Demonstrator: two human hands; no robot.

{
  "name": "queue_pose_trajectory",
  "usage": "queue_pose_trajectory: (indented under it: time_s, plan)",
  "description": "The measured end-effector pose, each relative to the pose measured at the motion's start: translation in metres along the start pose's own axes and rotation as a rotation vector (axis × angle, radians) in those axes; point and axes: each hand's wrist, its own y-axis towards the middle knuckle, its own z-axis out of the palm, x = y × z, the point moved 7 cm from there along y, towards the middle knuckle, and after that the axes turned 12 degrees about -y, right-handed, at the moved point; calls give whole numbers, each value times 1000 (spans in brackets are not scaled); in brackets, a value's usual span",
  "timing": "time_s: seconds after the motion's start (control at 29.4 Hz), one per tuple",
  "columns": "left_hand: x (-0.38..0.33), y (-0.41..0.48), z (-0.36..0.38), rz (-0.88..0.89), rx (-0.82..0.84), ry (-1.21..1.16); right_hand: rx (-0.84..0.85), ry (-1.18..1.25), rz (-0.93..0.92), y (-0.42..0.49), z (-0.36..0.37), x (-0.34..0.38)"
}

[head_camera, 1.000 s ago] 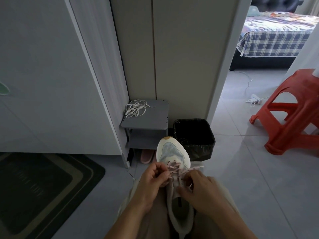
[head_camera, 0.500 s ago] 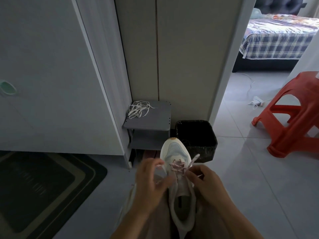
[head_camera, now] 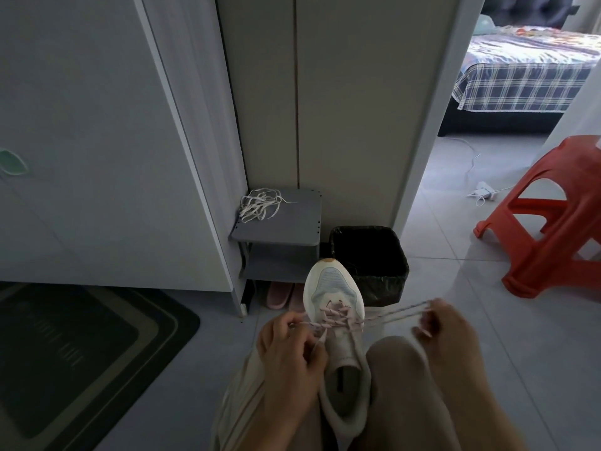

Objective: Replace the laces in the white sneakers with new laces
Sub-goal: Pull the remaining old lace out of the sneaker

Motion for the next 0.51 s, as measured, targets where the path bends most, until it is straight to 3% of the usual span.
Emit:
queue_pose_trajectory:
  time_s: [0.07,0.14,0.34,0.41,0.51]
  plan:
    - [4,0,0,-14,-9,-53,-47,241,150,9,-18,-9]
    - [9,1,1,-59,-12,-139,44,219,205,9,-11,-16]
    - [14,1,4,-124,21,-233,493,-817,-240,-26,43,0]
    - [14,0,4,-117,32,-220,514,-996,-300,-32,59,-3]
    - [11,0,3,-101,30,-197,425,-1051,-390,-38,71,-7]
